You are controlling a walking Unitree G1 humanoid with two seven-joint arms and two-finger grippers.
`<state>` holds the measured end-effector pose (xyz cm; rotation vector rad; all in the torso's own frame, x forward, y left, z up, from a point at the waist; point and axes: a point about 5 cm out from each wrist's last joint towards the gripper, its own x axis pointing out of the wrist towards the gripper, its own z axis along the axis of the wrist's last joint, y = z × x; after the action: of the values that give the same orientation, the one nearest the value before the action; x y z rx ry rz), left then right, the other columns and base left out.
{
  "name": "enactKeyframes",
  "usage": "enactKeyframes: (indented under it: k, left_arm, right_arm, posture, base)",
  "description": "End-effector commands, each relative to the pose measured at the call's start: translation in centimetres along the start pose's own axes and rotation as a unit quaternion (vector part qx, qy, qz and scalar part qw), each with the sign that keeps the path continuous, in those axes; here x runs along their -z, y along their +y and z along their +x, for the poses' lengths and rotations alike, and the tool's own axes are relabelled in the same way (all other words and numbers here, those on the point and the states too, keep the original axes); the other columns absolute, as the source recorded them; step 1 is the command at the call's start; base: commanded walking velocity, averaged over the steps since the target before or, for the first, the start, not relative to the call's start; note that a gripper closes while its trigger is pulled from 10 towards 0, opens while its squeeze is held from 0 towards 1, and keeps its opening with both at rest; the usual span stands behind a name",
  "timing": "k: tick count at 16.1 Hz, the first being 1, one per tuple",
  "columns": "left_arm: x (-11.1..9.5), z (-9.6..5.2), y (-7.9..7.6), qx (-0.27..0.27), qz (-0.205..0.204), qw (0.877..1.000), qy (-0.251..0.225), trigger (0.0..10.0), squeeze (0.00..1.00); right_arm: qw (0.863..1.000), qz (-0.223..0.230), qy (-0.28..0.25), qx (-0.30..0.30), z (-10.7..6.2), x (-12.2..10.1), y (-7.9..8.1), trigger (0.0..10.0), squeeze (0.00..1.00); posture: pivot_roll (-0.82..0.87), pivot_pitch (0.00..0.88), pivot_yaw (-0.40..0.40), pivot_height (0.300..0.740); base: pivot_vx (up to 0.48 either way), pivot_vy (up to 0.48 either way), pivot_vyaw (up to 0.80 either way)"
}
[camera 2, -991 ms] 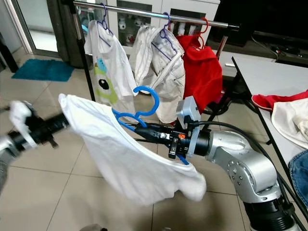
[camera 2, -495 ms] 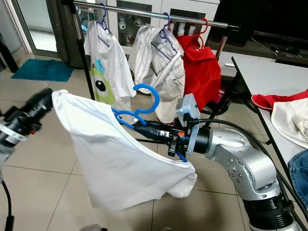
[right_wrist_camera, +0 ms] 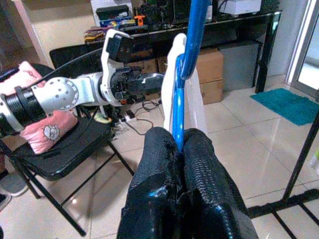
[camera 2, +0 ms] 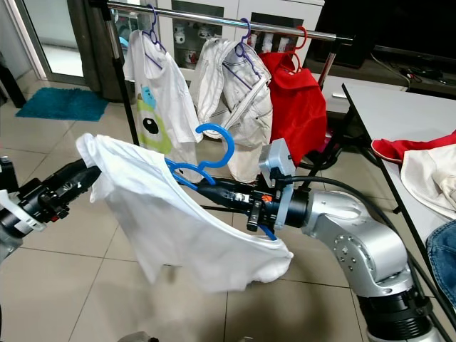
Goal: Hang hanger
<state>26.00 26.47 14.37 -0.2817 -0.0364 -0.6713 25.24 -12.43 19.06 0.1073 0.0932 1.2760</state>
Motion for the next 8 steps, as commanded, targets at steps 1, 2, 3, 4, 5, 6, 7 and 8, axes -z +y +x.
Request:
enactKeyframes:
  k: [1,2,3,4,5,6,7,8]
  left_arm:
    - [-0.53,0.09,-0.17,0.008,0.015,1.0,0.002,10.0,0.0]
    - [-0.6,0.17,-0.09,0.007,0.02,1.0,0.001,10.0,0.0]
    - [-0.64,0.25,-0.03,0.007,0.02,1.0,0.001,10.0,0.0]
    - [-0.82,0.55,0.03,0.013,0.019,1.0,-0.004,10.0,0.0]
    - [-1.03,0.71,0.02,0.017,0.017,1.0,-0.012,8.5,0.0]
    - [-1.16,0.75,0.04,0.017,0.016,1.0,-0.017,3.6,0.0]
    - [-1.16,0.74,0.08,0.017,0.015,1.0,-0.018,0.4,0.0]
    - [-1.1,0.7,0.17,0.016,0.014,1.0,-0.022,0.0,0.0]
  right_arm:
    - [1.0,-0.008,-0.006,0.002,-0.04,-0.3,-0.04,10.0,0.0]
    - [1.0,-0.008,-0.007,0.001,0.04,-0.31,-0.06,10.0,0.0]
    - [1.0,-0.008,-0.007,0.0,0.07,-0.34,-0.07,10.0,0.0]
    - [1.0,-0.009,-0.007,-0.003,0.15,-0.39,-0.08,10.0,0.0]
    - [1.0,-0.01,-0.008,-0.003,0.17,-0.41,-0.07,10.0,0.0]
    - [1.0,-0.01,-0.007,-0.003,0.15,-0.41,-0.06,10.0,0.0]
    - [1.0,-0.01,-0.007,-0.003,0.14,-0.41,-0.05,10.0,0.0]
    - [1.0,-0.011,-0.006,-0.003,0.11,-0.4,-0.04,10.0,0.0]
  posture:
    - [-0.09,0.0,-0.045,0.74]
    - [-0.09,0.0,-0.047,0.74]
    - [-0.09,0.0,-0.048,0.74]
    - [-0.09,0.0,-0.05,0.74]
    - [-0.09,0.0,-0.05,0.74]
    - [-0.1,0.0,-0.05,0.74]
    - [-0.1,0.0,-0.051,0.74]
    - [-0.1,0.0,-0.051,0.74]
  base:
    - [0.0,0.0,0.0]
    - [0.0,0.0,0.0]
    - [0.0,0.0,0.0]
    - [0.0,0.0,0.0]
    - [0.0,0.0,0.0]
    - [0.0,0.0,0.0]
    - [0.0,0.0,0.0]
    - [0.0,0.0,0.0]
